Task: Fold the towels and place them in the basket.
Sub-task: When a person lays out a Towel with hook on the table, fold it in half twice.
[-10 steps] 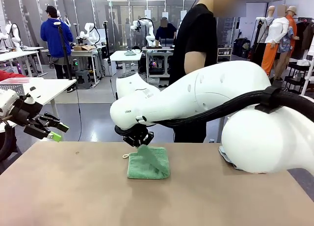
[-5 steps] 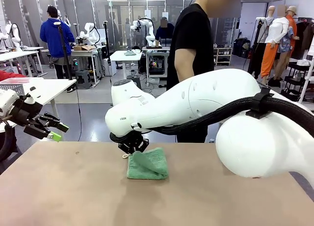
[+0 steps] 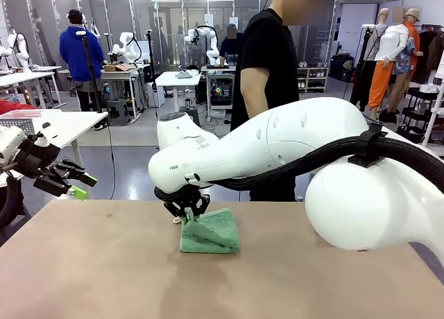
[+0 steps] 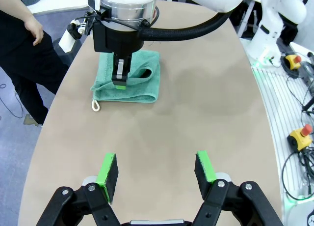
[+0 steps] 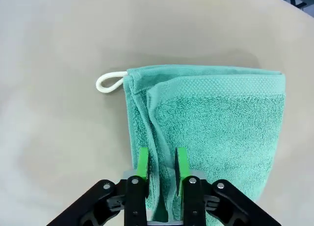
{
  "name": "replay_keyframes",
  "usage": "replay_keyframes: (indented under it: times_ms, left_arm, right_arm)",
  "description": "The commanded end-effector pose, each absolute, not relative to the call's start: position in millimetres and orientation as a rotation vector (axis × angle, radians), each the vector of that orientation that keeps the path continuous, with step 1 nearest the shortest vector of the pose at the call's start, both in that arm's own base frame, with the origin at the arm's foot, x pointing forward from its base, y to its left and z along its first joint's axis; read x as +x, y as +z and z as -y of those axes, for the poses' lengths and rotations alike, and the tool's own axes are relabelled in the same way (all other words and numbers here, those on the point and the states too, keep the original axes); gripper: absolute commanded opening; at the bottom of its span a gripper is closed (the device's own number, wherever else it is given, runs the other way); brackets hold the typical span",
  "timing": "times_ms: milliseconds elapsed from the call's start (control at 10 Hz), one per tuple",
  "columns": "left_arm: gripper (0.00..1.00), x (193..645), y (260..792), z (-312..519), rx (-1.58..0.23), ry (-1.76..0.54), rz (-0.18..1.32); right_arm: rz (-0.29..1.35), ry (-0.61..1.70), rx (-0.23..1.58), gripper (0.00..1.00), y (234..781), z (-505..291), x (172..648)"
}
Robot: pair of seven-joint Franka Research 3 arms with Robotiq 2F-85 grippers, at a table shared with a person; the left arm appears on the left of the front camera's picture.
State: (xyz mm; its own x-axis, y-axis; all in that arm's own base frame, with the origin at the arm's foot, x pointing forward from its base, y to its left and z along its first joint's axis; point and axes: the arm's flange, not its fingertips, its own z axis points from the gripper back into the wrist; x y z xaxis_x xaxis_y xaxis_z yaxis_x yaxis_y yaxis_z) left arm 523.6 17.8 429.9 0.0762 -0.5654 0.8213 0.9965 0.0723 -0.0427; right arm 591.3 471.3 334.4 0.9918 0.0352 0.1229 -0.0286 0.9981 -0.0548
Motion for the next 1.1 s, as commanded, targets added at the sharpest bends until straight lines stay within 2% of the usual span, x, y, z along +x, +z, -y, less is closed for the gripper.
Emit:
replay_keyframes:
  times_ms: [0,100,200,300,400,1000]
  left_arm:
    - [0.8,523,431,-19,-0.744,-1.351,0.742]
    - [0.8,523,431,-19,-0.744,-1.351,0.742]
    - [0.8,523,431,-19,-0.744,-1.351,0.742]
    - [0.8,523,431,-19,-0.744,-1.351,0.742]
    - [0.8,523,431,-19,-0.744,-1.351,0.742]
    - [0.8,523,431,-19,-0.744,-1.351,0.742]
  right_arm:
    - [0.127,0.058,0.001,0.48,352,-456,578]
    - [0.138,0.056,0.005,0.83,362,-445,572]
    - [0.147,0.057,0.018,0.68,372,-431,566]
    - [0.146,0.07,0.036,1.0,381,-411,560]
    - [0.137,0.116,0.056,0.73,385,-385,553]
    - [0.168,0.123,0.316,0.73,379,-259,564]
